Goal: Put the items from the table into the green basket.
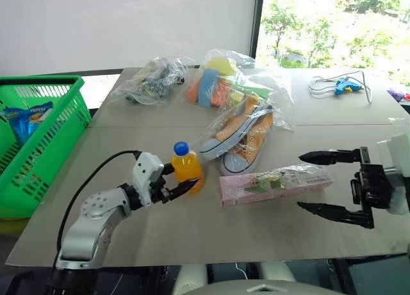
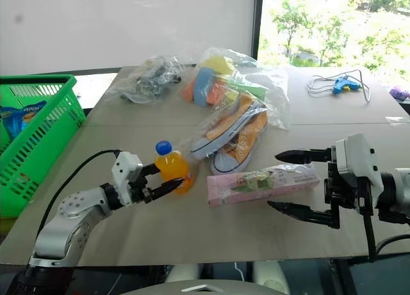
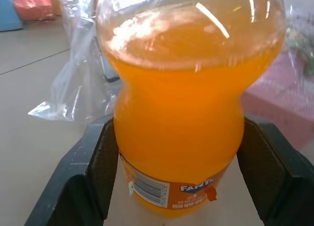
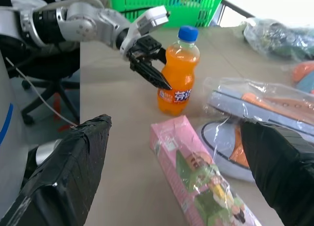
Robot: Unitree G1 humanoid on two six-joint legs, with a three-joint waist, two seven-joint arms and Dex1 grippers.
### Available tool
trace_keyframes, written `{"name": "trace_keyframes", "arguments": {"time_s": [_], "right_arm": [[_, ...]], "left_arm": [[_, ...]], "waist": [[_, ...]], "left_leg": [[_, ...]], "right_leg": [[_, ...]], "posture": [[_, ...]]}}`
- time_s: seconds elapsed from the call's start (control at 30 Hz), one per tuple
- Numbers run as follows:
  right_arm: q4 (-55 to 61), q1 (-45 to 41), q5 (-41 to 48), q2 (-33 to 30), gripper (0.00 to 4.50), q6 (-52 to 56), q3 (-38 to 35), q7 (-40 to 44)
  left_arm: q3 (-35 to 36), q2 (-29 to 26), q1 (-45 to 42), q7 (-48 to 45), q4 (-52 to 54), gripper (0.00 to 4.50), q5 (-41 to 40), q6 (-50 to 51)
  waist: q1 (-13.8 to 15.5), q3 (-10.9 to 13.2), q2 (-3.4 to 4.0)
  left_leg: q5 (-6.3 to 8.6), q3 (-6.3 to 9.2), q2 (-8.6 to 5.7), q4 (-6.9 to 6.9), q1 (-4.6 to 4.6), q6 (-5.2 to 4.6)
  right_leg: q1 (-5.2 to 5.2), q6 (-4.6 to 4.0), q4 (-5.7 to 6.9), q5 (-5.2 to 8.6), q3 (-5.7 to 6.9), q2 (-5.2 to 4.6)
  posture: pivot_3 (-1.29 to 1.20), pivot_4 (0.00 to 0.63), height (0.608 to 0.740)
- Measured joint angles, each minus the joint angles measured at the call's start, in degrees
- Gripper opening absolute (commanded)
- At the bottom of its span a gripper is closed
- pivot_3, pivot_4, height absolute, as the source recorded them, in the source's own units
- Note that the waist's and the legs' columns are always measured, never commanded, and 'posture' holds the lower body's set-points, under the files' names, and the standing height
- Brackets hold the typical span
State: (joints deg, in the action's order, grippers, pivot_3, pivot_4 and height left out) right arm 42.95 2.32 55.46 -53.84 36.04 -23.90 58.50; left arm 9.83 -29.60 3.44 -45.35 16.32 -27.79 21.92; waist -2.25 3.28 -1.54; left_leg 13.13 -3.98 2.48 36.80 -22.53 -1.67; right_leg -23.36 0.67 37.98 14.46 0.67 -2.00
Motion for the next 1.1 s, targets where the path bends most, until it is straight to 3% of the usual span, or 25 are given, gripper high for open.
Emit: {"name": "trace_keyframes", "arguments": {"time_s": [0.17,0.27,0.33,0.43,0.53,0.67,0.83,0.87,0.93,1.1], "right_arm": [[-2.81,-11.89,-1.11,7.38,4.5,-1.31,9.59,-4.17],[-12.74,-29.01,-11.37,17.24,4.5,-2.86,23.36,-8.44],[-16.77,-34.95,-16.16,21.14,4.5,-3.64,28.58,-10.37],[-24.08,-43.66,-21.3,29.73,4.5,-5.03,34.02,-13.09],[-27.33,-47.19,-23.37,34.44,4.5,-5.89,36.01,-13.46],[-29.73,-52.15,-24.3,40.08,4.5,-6.86,39.08,-11.91],[-31.94,-52.49,-25.99,39.96,4.5,-6.78,39.55,-10.24],[-32.06,-52.5,-26.25,39.84,4.5,-6.49,39.75,-9.97],[-32.12,-52.64,-26.63,39.87,4.5,-6.04,40.12,-9.83],[-32.83,-52.72,-27.79,39.61,4.5,-4.65,40.8,-9.79]], "left_arm": [[12.32,3.87,-11.82,15.86,-3.93,2.91,-6.08,3.96],[22.96,3.17,-23.99,31.24,-8.12,2.91,-8.68,6.97],[26.55,0.86,-29.09,38.0,-9.42,2.91,-8.69,7.47],[29.19,-8.84,-34.16,45.05,-16.15,2.91,-1.53,5.86],[30.1,-14.98,-34.26,45.89,-20.6,2.91,4.68,1.13],[29.52,-23.16,-33.74,43.89,-37.32,2.91,11.07,-4.0],[27.37,-24.85,-33.19,33.75,-55.34,2.91,12.04,-6.76],[26.2,-24.94,-33.27,29.07,-58.29,3.71,11.65,-7.19],[24.84,-25.22,-34.78,24.17,-62.02,4.44,11.3,-8.58],[24.04,-31.25,-42.13,24.56,-66.56,4.44,12.04,-15.96]], "waist": [[-0.23,0.04,-0.14],[-0.58,0.05,-0.15],[-0.07,-0.03,-0.28],[0.02,-0.06,-0.35],[1.29,-0.09,-0.36],[2.77,-0.24,-0.56],[4.08,-0.71,-1.31],[4.29,-0.85,-1.53],[4.42,-0.93,-1.65],[4.31,-1.24,-1.67]], "left_leg": [[-0.01,0.25,0.22,0.41,-0.11,0.0],[-0.03,0.56,0.07,0.45,-0.04,0.01],[-0.02,0.66,0.06,0.42,-0.11,0.03],[-0.04,0.67,0.1,0.27,-0.41,0.09],[0.08,0.66,0.2,0.18,-0.49,0.62],[0.14,0.43,0.14,0.05,-0.58,0.59],[0.33,0.44,0.17,0.09,-0.63,0.8],[0.3,0.44,0.2,0.13,-0.64,0.88],[0.23,0.45,0.36,0.12,-0.77,1.0],[0.17,0.44,0.4,0.1,-1.26,1.08]], "right_leg": [[0.0,-0.02,0.0,-0.48,0.07,0.46],[-0.05,-0.13,-0.04,-0.76,-0.15,1.09],[-0.09,-0.3,0.05,-0.85,-0.2,1.1],[-0.43,-0.42,0.06,-0.92,-0.3,1.22],[-0.52,-0.41,-0.03,-0.88,-0.19,1.01],[-0.74,-0.39,-0.09,-0.88,-0.07,0.84],[-0.73,-0.41,-0.02,-0.88,0.41,0.24],[-0.69,-0.44,-0.06,-0.88,0.61,0.17],[-0.71,-0.47,-0.06,-0.89,0.9,-0.04],[-1.18,-0.53,0.07,-0.94,0.9,-0.14]], "posture": [[0.0,0.009,0.74],[0.04,0.002,0.74],[0.06,0.001,0.74],[0.06,0.001,0.74],[0.09,0.0,0.74],[0.11,0.0,0.74],[0.11,0.0,0.74],[0.11,0.0,0.74],[0.11,0.0,0.74],[0.11,0.004,0.74]]}}
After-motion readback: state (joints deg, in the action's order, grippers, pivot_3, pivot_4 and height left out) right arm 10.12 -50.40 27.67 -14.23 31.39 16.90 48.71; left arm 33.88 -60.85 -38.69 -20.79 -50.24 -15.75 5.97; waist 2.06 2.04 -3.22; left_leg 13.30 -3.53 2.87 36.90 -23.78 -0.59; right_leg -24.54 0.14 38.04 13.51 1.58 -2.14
